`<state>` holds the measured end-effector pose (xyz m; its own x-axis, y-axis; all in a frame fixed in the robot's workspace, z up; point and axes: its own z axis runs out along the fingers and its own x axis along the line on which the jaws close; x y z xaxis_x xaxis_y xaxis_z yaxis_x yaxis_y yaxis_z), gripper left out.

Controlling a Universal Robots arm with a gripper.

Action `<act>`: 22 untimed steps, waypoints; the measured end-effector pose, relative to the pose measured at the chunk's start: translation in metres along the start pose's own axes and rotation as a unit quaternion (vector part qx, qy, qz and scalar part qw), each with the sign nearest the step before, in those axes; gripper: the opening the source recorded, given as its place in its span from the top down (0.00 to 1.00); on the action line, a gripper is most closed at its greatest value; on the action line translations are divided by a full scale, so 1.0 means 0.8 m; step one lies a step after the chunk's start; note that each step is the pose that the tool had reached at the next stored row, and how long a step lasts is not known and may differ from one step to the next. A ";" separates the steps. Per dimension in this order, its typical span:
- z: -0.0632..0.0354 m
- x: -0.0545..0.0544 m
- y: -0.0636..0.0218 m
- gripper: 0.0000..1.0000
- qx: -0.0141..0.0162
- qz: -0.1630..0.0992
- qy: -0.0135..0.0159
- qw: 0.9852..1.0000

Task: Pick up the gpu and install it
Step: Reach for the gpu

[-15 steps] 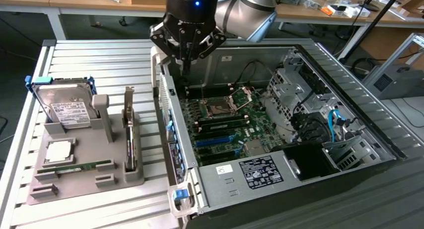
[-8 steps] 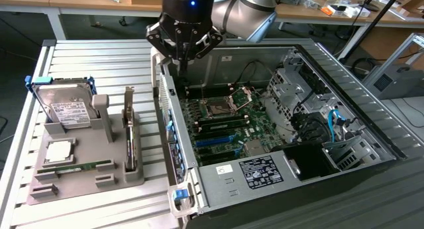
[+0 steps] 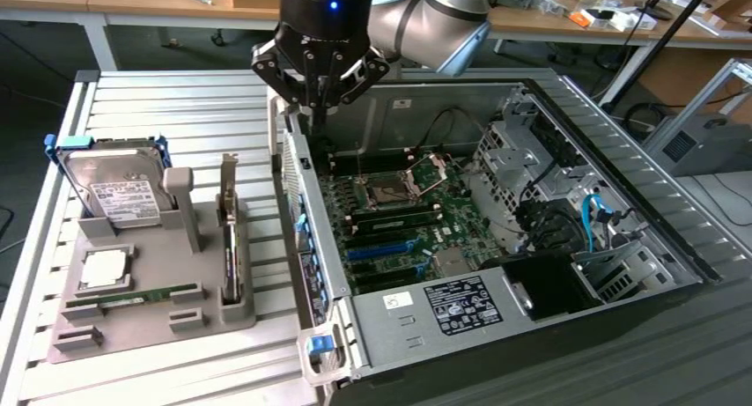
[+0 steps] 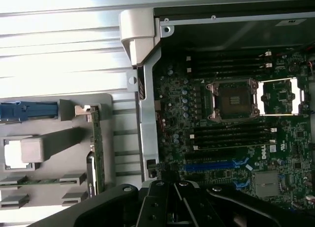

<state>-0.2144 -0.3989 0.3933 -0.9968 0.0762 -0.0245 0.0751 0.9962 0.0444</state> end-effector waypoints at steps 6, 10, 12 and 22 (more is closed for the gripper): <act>0.000 0.005 0.000 0.89 0.000 0.000 0.000 1.000; 0.000 0.009 -0.001 0.89 0.000 0.000 0.000 1.000; 0.000 0.011 -0.001 0.89 0.000 0.000 0.000 1.000; -0.001 0.023 -0.002 0.89 0.000 0.000 0.000 1.000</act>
<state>-0.2327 -0.3989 0.3933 -0.9968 0.0763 -0.0245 0.0751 0.9962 0.0444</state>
